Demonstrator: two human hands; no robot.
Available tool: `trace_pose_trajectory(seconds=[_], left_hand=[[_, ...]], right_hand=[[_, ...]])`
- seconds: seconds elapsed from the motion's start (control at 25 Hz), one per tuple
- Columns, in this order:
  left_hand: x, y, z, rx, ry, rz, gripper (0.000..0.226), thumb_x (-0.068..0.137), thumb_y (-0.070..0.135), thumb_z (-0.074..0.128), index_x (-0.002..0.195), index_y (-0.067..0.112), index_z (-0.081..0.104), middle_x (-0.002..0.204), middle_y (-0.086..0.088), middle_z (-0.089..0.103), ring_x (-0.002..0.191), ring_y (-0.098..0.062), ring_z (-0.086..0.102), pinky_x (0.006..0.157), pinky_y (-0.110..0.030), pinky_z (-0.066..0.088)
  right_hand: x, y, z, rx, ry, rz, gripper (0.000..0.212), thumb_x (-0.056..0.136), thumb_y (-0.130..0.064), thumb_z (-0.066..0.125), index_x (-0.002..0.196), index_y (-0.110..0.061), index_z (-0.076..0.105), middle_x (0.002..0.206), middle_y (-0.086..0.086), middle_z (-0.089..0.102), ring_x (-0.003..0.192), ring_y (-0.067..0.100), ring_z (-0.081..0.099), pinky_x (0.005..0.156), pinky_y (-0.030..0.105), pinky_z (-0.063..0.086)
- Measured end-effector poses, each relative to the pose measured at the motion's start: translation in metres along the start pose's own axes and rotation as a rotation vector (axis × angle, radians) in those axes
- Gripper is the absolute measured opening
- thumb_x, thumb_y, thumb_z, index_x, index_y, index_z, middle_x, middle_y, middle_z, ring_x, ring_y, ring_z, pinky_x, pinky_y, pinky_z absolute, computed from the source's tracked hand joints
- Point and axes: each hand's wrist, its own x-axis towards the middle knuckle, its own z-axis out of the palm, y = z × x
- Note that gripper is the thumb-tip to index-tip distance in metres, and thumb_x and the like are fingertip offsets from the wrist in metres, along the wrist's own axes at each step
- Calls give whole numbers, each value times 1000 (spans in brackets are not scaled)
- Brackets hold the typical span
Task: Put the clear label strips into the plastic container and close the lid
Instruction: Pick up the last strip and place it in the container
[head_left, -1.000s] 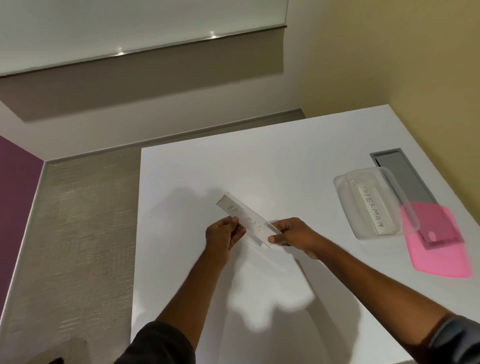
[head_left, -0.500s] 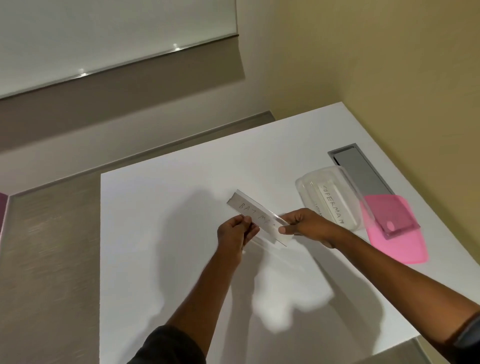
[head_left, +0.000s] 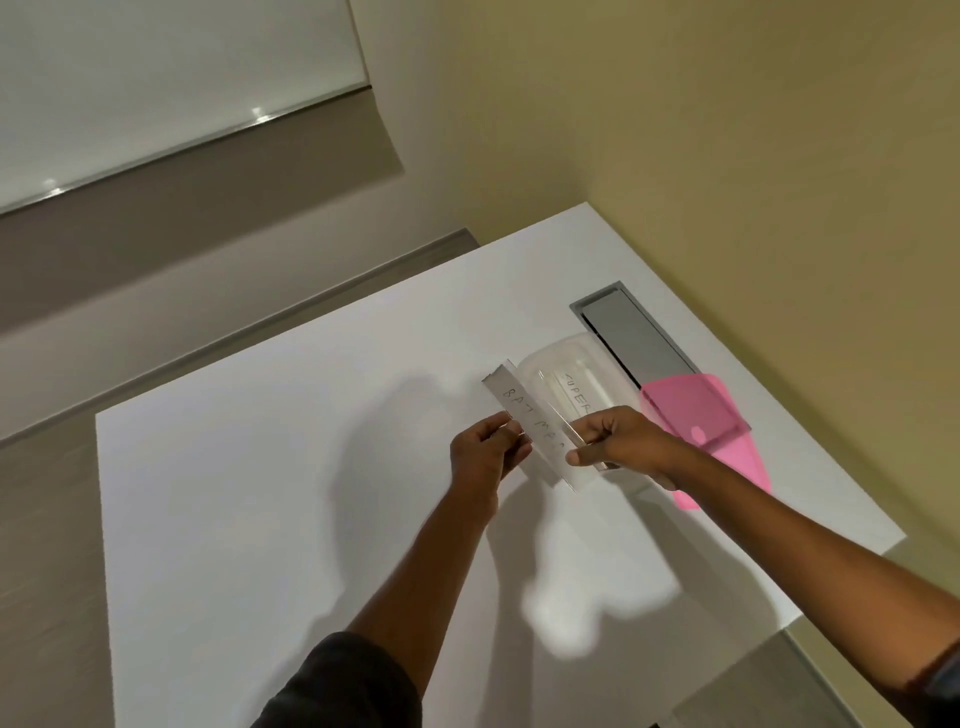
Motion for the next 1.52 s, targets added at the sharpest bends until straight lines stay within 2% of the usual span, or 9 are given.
trace_pose_trajectory(seconds=[0.16,0.36,0.52,0.68,0.92,1.04,1.24,1.36,1.52], left_hand=[[5,-5,42,26,-44,-10,30,105,2,68,133,11,70,122,-15,82,113,-33,81,103,-49,65],[15,-20,78,88,-134,-38,32,108,1,57,129,19,72,127,-10,79,119,-29,77,105,-46,64],[31,-26,99,143,-156,-96,25,108,5,57,103,18,77,112,-4,83,109,-22,77,88,-32,66],[47,-33,116,204,-171,-122,26,105,1,55,114,8,78,124,-14,80,115,-27,76,93,-34,65],[62,-41,134,292,-106,-178,17,104,13,63,96,18,76,108,1,76,100,-11,68,89,-30,59],[69,-46,134,268,-90,-225,11,104,21,65,107,15,74,116,-1,75,108,-12,69,98,-34,60],[77,-53,135,264,-100,-261,32,104,25,65,131,9,73,134,-6,76,126,-20,71,115,-46,57],[81,-57,138,242,-91,-275,28,102,20,66,125,8,76,122,-8,79,119,-21,74,112,-48,60],[85,-63,136,194,-96,-315,20,104,14,57,106,7,76,83,-2,69,87,-16,68,99,-42,64]], right_hand=[[2,6,-24,17,185,26,37,78,-6,93,114,-12,82,98,-4,85,99,24,82,69,22,63],[14,14,-35,-170,340,102,39,80,-13,92,117,-7,80,109,7,80,100,29,78,90,40,64],[29,19,-38,-320,392,120,46,84,-17,90,126,-1,75,116,14,79,102,32,77,85,36,61],[40,19,-37,-528,436,118,51,88,-21,84,134,-3,71,130,14,74,113,30,74,93,34,61],[50,23,-31,-624,501,78,25,102,-22,64,113,0,72,105,16,77,97,31,77,74,28,52],[54,25,-27,-635,495,72,21,102,-14,63,109,3,73,102,20,78,93,33,78,74,31,56],[60,32,-24,-632,480,88,17,103,-9,60,107,1,72,100,18,78,90,31,77,75,34,60],[61,35,-24,-633,475,63,19,104,-7,57,109,2,73,101,19,79,92,32,78,79,37,63],[61,39,-20,-633,468,59,20,102,-5,56,102,2,74,95,19,79,88,33,78,71,35,58]])
